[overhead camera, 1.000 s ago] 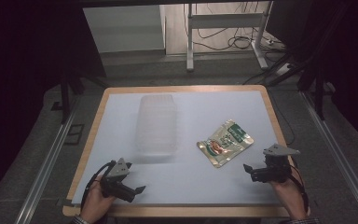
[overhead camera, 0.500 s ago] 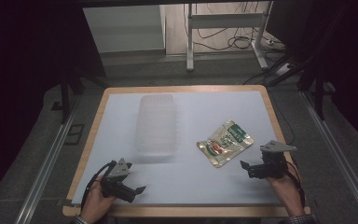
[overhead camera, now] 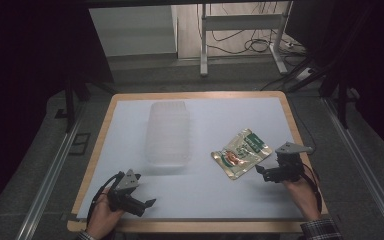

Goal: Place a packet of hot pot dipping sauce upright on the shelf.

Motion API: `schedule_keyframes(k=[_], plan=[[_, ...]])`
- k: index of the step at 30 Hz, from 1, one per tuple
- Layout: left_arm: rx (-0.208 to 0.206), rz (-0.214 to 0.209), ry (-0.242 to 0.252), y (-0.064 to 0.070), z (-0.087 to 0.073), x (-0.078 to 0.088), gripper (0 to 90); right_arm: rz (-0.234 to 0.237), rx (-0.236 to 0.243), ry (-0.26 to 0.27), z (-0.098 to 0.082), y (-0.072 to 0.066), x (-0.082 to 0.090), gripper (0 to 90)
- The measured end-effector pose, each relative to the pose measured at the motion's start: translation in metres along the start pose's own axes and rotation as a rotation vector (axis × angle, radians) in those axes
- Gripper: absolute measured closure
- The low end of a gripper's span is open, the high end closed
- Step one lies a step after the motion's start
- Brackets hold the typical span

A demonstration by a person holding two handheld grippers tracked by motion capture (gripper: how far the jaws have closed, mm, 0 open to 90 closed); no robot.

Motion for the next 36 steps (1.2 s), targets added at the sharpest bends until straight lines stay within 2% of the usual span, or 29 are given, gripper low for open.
schedule_keyframes(k=[12, 20, 29, 36], plan=[[-0.003, 0.000, -0.009, 0.000, -0.001, -0.001, 0.0, 0.004, 0.027, -0.036, 0.014, 0.012, -0.023, 2.5], [-0.008, -0.003, -0.019, 0.001, -0.001, -0.002, 0.0, 0.017, 0.006, -0.057, 0.024, 0.021, -0.040, 3.0], [-0.008, -0.002, -0.018, 0.000, -0.002, -0.001, 0.0, 0.062, -0.013, -0.113, 0.034, 0.027, -0.067, 3.3], [-0.008, -0.005, -0.023, 0.000, -0.002, -0.002, 0.0, 0.082, -0.020, -0.139, 0.038, 0.032, -0.081, 3.3]])
Point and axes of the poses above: each handheld gripper's, and its own axes: x roughly backward along the jaws, z roughly out of its top, y roughly to its right, the point moved 6 cm from there along -x, roughly forward along the jaws, and after that the axes turned 8 degrees about -x, right-handed, at the moved point
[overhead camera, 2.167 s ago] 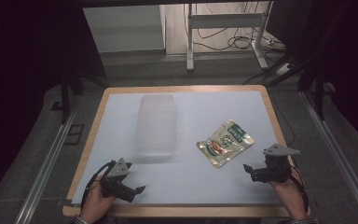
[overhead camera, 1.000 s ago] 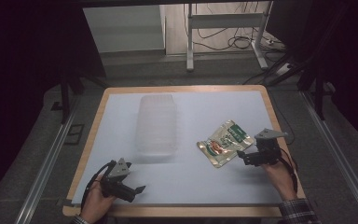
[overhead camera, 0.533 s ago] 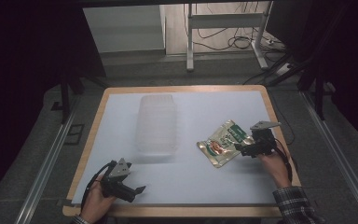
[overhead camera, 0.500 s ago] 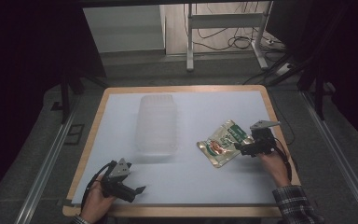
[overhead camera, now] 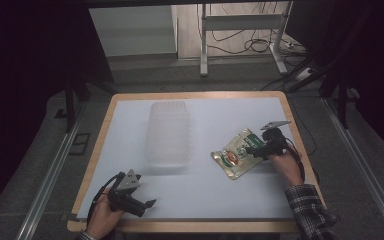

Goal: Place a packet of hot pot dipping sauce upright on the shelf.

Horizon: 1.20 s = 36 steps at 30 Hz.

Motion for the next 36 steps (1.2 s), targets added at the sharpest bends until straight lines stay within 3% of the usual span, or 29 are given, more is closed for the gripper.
schedule_keyframes(k=[9, 12, 19, 20, 23, 24, 33, 34, 35, 36], plan=[[0.001, -0.001, -0.002, 0.000, 0.000, 0.000, 0.0, 0.108, -0.038, -0.034, 0.003, -0.003, -0.009, 6.2], [-0.002, -0.003, -0.002, 0.000, 0.000, 0.000, 0.0, 0.098, -0.018, -0.028, 0.004, -0.007, -0.006, 6.3], [-0.005, -0.005, -0.003, 0.001, 0.000, 0.000, 0.0, 0.139, 0.004, 0.012, 0.013, -0.022, 0.009, 9.0], [-0.006, -0.005, -0.004, 0.001, 0.000, -0.001, 0.0, 0.183, 0.004, -0.010, 0.013, -0.030, 0.011, 10.2], [-0.009, -0.006, -0.005, 0.001, 0.000, -0.001, 0.0, 0.205, 0.029, -0.047, 0.011, -0.038, 0.009, 9.9], [-0.010, -0.005, -0.006, 0.001, 0.000, -0.001, 0.0, 0.188, 0.056, -0.067, 0.010, -0.045, 0.005, 10.3], [-0.017, -0.006, -0.011, 0.002, 0.000, -0.002, 0.0, 0.146, 0.091, -0.111, 0.010, -0.060, 0.000, 7.2], [-0.019, -0.006, -0.011, 0.002, 0.000, -0.002, 0.0, 0.103, 0.125, -0.138, 0.007, -0.062, -0.003, 11.6], [-0.019, -0.006, -0.011, 0.002, 0.000, -0.002, 0.0, 0.103, 0.125, -0.138, 0.007, -0.062, -0.003, 11.6], [-0.019, -0.007, -0.012, 0.002, 0.000, -0.002, 0.0, 0.014, 0.155, -0.155, 0.005, -0.062, -0.006, 23.5]])
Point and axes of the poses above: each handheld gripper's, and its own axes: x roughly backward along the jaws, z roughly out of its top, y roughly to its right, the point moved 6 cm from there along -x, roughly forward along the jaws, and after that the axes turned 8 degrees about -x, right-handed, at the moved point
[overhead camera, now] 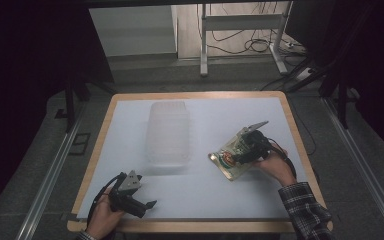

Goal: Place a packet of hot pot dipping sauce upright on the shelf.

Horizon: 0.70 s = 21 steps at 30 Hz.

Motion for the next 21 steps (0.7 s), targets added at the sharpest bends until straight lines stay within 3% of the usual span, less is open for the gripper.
schedule_keyframes(k=[1, 2, 3, 4, 5, 6, 7, 9, 10, 21], plan=[[0.000, 0.000, -0.001, 0.000, 0.000, 0.000, 0.0, -0.008, -0.003, 0.004, 0.000, 0.000, 0.000, 33.3], [0.000, 0.000, -0.001, 0.000, 0.000, 0.000, 0.0, -0.008, -0.003, 0.004, 0.000, 0.000, 0.000, 33.3], [-0.001, -0.001, -0.002, 0.000, 0.000, 0.000, 0.0, -0.002, -0.023, 0.016, 0.002, -0.001, 0.001, 44.5], [-0.004, -0.001, -0.005, 0.001, 0.000, -0.001, 0.0, -0.036, -0.027, 0.031, 0.005, 0.000, 0.005, 60.4], [-0.004, -0.001, -0.005, 0.001, 0.000, -0.001, 0.0, -0.036, -0.027, 0.031, 0.005, 0.000, 0.005, 60.4], [-0.005, -0.001, -0.006, 0.001, 0.000, -0.001, 0.0, -0.068, -0.006, 0.021, 0.005, 0.001, 0.004, 64.5], [-0.006, 0.000, -0.006, 0.001, 0.000, -0.001, 0.0, -0.137, 0.030, -0.001, 0.001, 0.002, -0.001, 72.8], [-0.006, 0.000, -0.004, 0.001, 0.000, -0.001, 0.0, -0.153, 0.040, 0.000, 0.000, 0.002, -0.003, 77.2], [-0.006, 0.000, -0.004, 0.001, 0.000, -0.001, 0.0, -0.141, 0.029, 0.009, 0.000, 0.001, -0.003, 85.7], [-0.006, 0.004, -0.004, 0.000, 0.000, 0.000, 0.0, -0.101, 0.000, 0.037, 0.003, 0.000, 0.009, 89.4]])
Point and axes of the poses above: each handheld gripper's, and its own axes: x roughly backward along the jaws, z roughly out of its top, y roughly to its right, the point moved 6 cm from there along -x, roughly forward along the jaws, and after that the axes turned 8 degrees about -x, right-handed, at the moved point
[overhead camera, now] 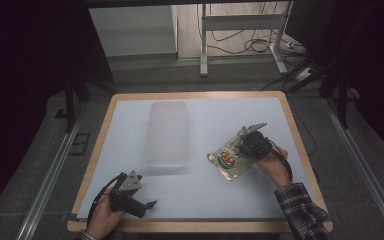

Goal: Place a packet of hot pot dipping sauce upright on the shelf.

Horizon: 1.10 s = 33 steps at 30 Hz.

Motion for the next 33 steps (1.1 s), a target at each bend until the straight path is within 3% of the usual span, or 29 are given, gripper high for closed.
schedule_keyframes(k=[6, 16, 25, 33], plan=[[0.000, 0.002, 0.000, 0.000, 0.000, 0.000, 0.0, 0.030, -0.009, 0.054, 0.008, -0.004, 0.017, 89.4], [0.000, 0.003, -0.002, -0.001, 0.000, 0.000, 0.0, 0.063, 0.026, 0.138, 0.025, -0.017, 0.045, 89.5], [-0.002, 0.003, -0.004, 0.000, 0.000, -0.001, 0.0, 0.137, 0.044, 0.212, 0.041, -0.033, 0.069, 89.5], [-0.001, 0.004, -0.003, 0.000, 0.000, -0.001, 0.0, 0.138, 0.073, 0.241, 0.050, -0.042, 0.079, 89.6]])
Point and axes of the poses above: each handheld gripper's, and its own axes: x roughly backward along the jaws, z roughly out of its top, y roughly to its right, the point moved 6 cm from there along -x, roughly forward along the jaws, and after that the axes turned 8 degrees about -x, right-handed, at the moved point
